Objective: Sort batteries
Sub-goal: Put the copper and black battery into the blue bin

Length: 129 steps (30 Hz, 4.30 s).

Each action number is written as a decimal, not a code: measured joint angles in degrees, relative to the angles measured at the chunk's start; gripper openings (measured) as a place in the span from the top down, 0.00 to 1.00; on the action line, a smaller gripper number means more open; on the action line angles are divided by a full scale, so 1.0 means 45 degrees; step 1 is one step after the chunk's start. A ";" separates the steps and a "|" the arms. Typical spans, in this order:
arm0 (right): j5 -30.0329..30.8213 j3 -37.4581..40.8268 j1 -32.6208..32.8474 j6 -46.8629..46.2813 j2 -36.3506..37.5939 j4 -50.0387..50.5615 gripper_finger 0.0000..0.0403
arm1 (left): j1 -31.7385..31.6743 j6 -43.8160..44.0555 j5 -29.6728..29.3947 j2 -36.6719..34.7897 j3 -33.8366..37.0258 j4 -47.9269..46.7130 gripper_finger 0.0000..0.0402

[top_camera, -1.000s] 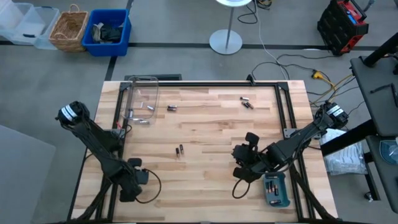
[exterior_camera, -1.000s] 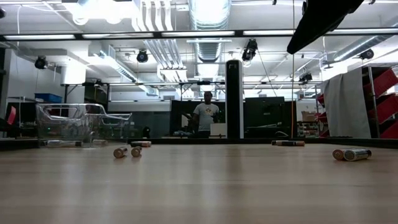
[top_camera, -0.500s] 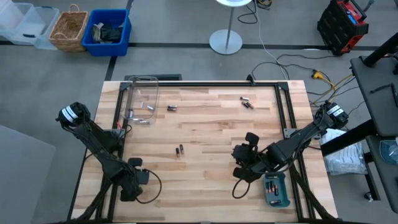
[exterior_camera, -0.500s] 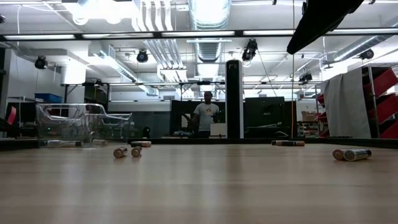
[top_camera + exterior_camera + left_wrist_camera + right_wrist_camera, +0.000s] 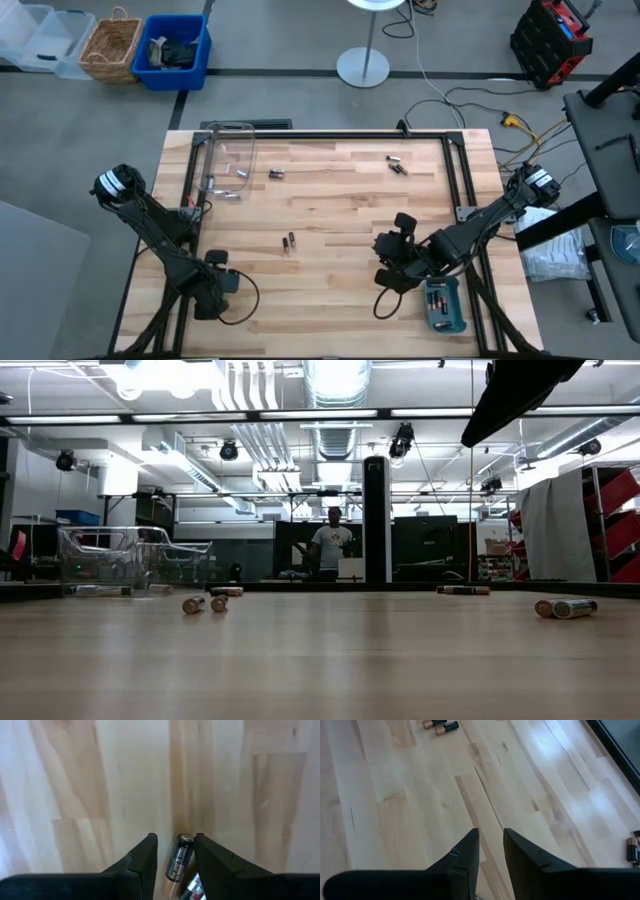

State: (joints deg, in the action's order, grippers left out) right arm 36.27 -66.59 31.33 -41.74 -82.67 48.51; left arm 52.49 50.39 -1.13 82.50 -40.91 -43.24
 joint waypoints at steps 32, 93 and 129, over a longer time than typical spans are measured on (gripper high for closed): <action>0.0306 0.0000 -0.0005 0.0107 0.0000 -0.0196 0.82 | 0.0379 0.0388 -0.0878 -0.0005 0.0297 -0.0405 0.85; 0.0644 0.0834 -0.0096 0.5683 -0.1138 -0.7845 0.82 | 0.0277 -0.2227 -1.1064 -0.0063 -0.4604 -0.0866 0.95; -0.4114 -0.0740 -0.2137 1.2603 -0.5372 -2.1792 0.56 | -0.1865 -1.0514 -1.2865 -0.0024 -0.6256 0.6765 0.95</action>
State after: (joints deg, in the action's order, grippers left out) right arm 17.76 -69.92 21.71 14.98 -106.85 -49.55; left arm 44.10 3.08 -59.02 82.39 -69.06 -12.79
